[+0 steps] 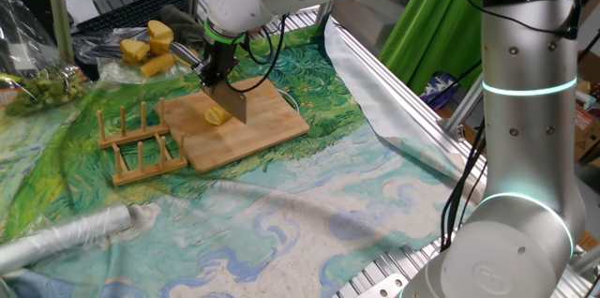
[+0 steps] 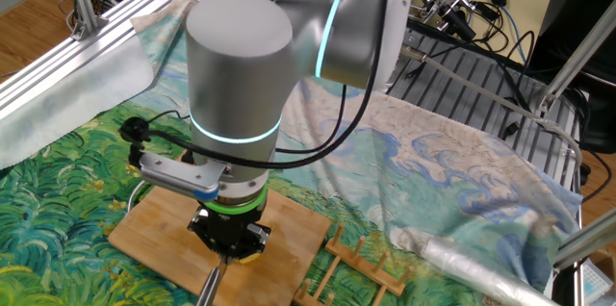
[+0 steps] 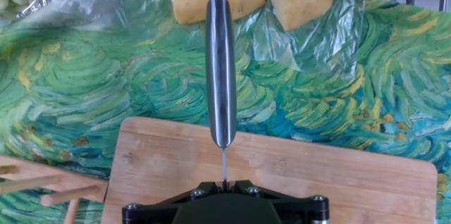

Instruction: Chop the potatoes

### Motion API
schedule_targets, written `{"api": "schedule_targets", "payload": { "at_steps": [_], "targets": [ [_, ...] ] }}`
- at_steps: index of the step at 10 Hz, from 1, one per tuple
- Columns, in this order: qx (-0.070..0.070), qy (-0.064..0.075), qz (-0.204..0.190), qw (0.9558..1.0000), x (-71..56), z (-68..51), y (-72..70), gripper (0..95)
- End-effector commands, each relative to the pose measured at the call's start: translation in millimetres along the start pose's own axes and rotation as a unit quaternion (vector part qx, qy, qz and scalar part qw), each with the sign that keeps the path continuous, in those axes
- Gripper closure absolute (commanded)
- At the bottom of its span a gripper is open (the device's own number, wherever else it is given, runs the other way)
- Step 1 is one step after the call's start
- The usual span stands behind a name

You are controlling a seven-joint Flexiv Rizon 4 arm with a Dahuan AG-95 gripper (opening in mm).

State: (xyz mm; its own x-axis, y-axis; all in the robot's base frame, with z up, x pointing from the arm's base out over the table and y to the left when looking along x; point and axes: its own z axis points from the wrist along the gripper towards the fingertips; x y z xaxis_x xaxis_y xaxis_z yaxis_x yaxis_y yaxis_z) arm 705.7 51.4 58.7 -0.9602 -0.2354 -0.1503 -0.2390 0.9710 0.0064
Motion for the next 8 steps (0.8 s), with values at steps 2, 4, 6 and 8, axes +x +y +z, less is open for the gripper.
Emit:
{"api": "schedule_targets", "payload": {
  "at_steps": [2,4,6,8],
  "targets": [
    [-0.003,-0.002,0.002,1.0000,0.4,21.6,0.2,95.0],
    [-0.003,0.000,0.003,1.0000,0.3,20.7,1.0,95.0],
    [-0.002,-0.001,0.003,1.0000,0.4,18.3,1.1,95.0],
    [-0.001,0.001,0.004,1.0000,0.2,3.1,3.2,95.0]
  ]
}}
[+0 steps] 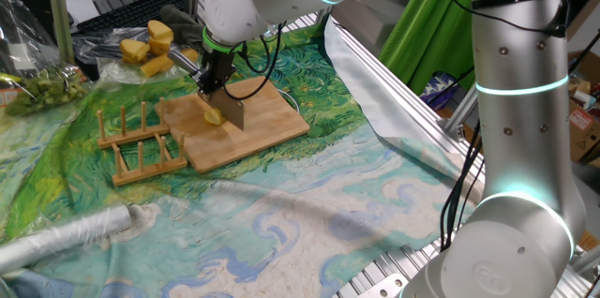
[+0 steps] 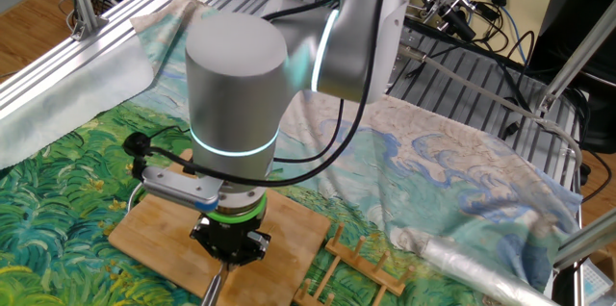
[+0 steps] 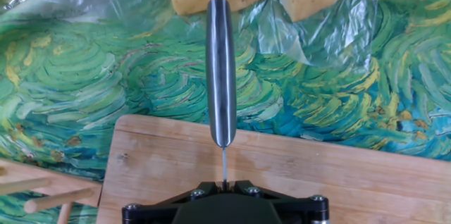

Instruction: Chop the potatoes

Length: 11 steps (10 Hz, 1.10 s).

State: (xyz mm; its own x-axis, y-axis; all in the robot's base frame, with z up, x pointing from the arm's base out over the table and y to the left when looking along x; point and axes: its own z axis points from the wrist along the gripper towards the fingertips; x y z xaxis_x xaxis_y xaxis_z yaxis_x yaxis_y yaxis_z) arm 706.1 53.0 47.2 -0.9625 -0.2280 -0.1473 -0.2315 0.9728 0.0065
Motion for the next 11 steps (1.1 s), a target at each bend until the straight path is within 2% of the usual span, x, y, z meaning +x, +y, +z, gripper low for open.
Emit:
{"api": "schedule_targets", "payload": {
  "at_steps": [1,3,5,6,8,9,11],
  "targets": [
    [0.002,-0.001,-0.001,1.0000,-0.5,-9.3,1.7,95.0],
    [0.002,-0.002,-0.001,1.0000,0.5,-17.1,0.0,95.0],
    [0.001,0.000,0.000,1.0000,-0.5,-16.1,-0.2,95.0],
    [0.002,-0.002,0.000,1.0000,-0.5,-9.3,1.5,95.0],
    [0.005,-0.014,0.005,0.9999,1.4,18.6,6.1,95.0],
    [0.004,-0.009,0.005,0.9999,1.5,19.2,6.3,95.0],
    [0.002,-0.006,0.004,1.0000,-0.5,3.7,6.0,95.0]
  ]
}}
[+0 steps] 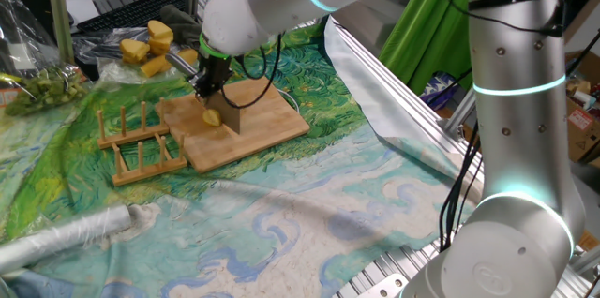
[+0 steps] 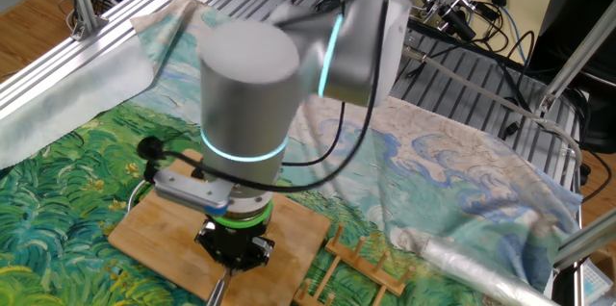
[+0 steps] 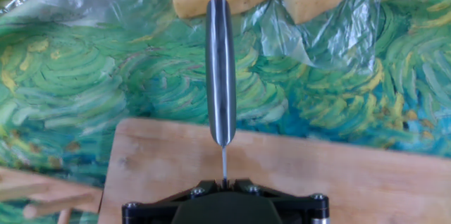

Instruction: Chop the potatoes

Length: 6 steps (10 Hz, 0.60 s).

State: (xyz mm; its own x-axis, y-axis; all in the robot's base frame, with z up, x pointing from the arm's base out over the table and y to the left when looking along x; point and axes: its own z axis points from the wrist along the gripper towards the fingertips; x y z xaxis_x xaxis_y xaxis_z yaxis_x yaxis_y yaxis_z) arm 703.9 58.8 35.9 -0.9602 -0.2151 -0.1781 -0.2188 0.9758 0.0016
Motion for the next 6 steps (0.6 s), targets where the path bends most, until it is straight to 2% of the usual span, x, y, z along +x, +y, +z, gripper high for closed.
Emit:
{"api": "schedule_targets", "payload": {
  "at_steps": [1,6],
  "targets": [
    [0.000,0.009,-0.001,1.0000,-2.6,-6.3,0.3,95.0],
    [0.000,0.008,0.010,0.9999,-1.7,-10.4,2.3,95.0]
  ]
}}
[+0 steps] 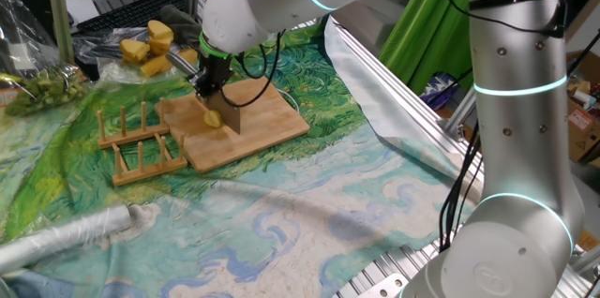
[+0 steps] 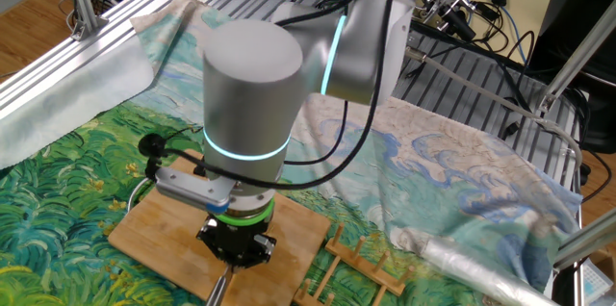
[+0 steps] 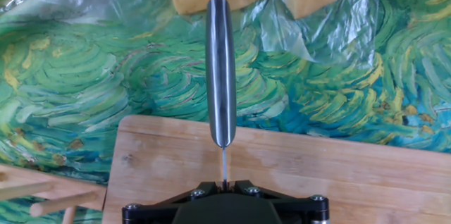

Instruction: Chop the potatoes

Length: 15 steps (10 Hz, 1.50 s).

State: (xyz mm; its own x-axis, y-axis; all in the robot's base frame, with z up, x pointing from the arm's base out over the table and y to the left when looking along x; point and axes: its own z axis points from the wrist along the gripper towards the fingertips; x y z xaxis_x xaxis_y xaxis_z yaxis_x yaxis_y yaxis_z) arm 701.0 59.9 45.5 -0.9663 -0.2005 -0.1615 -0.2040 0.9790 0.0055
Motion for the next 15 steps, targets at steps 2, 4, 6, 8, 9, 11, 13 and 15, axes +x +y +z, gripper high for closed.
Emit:
{"api": "schedule_targets", "payload": {
  "at_steps": [2,4,6,8,9,11,13,15],
  "targets": [
    [0.001,0.001,0.008,1.0000,-3.0,-5.6,4.9,95.0],
    [0.002,0.002,0.010,1.0000,-3.6,-8.1,8.8,95.0],
    [0.005,0.003,0.009,0.9999,-4.5,-13.4,9.8,95.0],
    [0.005,0.007,0.005,0.9999,-8.0,-24.7,5.3,95.0],
    [0.007,0.009,0.002,0.9999,-9.4,-28.6,3.5,95.0],
    [0.008,0.010,-0.004,0.9999,-12.9,-36.3,-1.5,95.0],
    [0.009,0.009,-0.016,0.9998,-12.4,-34.2,-8.5,95.0],
    [0.009,0.009,-0.018,0.9998,-11.9,-32.6,-11.8,95.0]
  ]
}}
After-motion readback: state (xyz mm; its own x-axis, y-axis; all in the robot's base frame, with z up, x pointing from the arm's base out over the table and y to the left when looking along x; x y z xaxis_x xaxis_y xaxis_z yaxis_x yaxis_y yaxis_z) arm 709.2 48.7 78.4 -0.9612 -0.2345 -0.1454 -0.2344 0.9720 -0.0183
